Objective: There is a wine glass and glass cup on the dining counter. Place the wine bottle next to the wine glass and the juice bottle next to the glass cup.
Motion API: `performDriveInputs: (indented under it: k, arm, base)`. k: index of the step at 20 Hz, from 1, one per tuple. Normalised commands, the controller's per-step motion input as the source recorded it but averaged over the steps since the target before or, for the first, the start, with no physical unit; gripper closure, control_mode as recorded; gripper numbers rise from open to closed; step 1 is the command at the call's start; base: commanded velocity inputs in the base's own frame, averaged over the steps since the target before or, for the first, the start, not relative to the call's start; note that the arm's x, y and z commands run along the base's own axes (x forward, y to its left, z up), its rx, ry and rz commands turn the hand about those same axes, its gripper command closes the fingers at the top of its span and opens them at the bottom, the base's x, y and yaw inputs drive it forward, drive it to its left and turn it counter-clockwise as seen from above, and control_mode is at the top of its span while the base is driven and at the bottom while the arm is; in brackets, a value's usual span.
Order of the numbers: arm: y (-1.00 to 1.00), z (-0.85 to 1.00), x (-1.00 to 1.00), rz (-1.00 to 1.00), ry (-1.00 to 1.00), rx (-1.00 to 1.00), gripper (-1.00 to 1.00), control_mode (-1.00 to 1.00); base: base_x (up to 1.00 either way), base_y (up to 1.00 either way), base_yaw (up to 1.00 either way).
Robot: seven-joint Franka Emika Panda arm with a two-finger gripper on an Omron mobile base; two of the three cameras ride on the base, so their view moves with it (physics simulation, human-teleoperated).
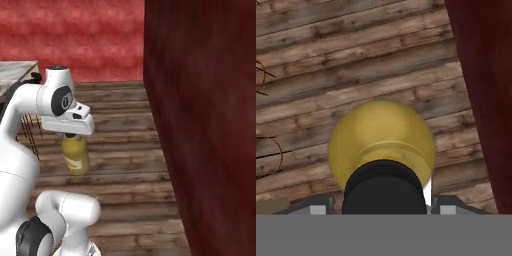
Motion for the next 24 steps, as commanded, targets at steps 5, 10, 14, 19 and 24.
performDriveInputs:
  k: [5, 10, 14, 19, 24]
  arm:
    - [0.0, 0.0, 0.0, 0.0, 0.0, 0.0, 1.0, 1.0]
    - [0.0, 0.0, 0.0, 0.0, 0.0, 0.0, 1.0, 1.0]
    - [0.0, 0.0, 0.0, 0.0, 0.0, 0.0, 1.0, 1.0]
    - [0.0, 0.0, 0.0, 0.0, 0.0, 0.0, 1.0, 1.0]
    - [0.0, 0.0, 0.0, 0.0, 0.0, 0.0, 1.0, 1.0]
  base:
    - [0.68, -0.17, 0.34]
    - [0.66, -0.16, 0.36]
    - [0.68, -0.18, 0.33]
    - [0.69, -0.21, 0.28]
    - [0.69, -0.2, 0.3]
